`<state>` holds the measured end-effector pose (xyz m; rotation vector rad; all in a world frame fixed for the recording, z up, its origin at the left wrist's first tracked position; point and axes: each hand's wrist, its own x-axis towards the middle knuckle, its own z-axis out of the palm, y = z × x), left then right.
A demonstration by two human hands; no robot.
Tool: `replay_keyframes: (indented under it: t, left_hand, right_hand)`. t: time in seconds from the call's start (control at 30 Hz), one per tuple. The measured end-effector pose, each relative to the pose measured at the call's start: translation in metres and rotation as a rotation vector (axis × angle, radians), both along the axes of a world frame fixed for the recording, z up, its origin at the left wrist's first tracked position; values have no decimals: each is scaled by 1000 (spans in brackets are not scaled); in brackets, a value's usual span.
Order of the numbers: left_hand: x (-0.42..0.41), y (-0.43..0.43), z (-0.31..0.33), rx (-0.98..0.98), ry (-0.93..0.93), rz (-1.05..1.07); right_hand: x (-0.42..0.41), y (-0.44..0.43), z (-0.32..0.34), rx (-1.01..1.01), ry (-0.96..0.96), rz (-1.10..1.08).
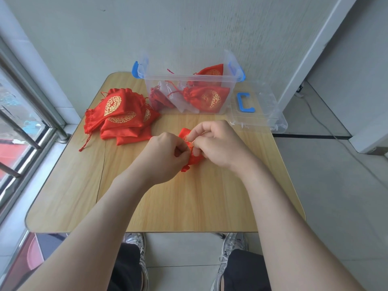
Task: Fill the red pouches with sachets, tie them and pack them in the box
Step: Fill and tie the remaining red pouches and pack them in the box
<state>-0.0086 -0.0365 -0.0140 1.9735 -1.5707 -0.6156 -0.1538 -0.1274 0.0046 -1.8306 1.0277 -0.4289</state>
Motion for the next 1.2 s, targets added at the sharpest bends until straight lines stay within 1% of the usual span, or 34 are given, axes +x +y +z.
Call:
replay_keyframes:
  t: [0.07,0.17,0.27,0.33,0.43,0.47,0.5,0.53,0.6,0.63,0.7,0.8,0.93,1.07,1.2]
  left_hand:
    - [-2,-1,0,-2,-18,-23]
    - [-5,-2,1,1,2,-30]
    - [-6,-2,5,-1,32,-7]
    - [-6,-2,7,-28,46,27]
    - [0,-3,6,-36,162,125]
    - [2,-3,4,-35,219,168]
    - [3,-4,3,-41,274,210]
    - [5,-4,2,-52,327,252]
    - [7,-6,1,-74,424,311]
    - [7,-7,1,-75,456,320]
    - [7,-8,0,-70,483,316]
    - [9,-9,-2,-57,502,316]
    - [12,-7,-4,-19,548,288]
    - [12,-5,-4,17,504,265]
    - [10,-6,-2,16,452,261]
  right_hand:
    - [-1,-1,-2,-14,-9,-19]
    - [-3,-4,-3,-16,-24,-67]
    - [-3,-5,-3,61,-77,-93]
    - [-1,-6,-2,184,-195,-134]
    - [0,-11,1,369,-496,-199]
    - [1,-13,1,373,-561,-207]
    - [0,-14,0,316,-571,-214]
    - [1,-16,-2,193,-519,-214]
    - [2,-15,-9,-133,-310,-166]
    - [4,-13,-13,-253,-215,-113]
    - [7,-8,-19,-368,-112,-13]
    - [9,-6,-23,-462,-77,50]
    - [8,-7,-21,-505,-10,115]
    - [9,-4,-22,-509,30,154]
    - [10,-4,-23,-592,42,138]
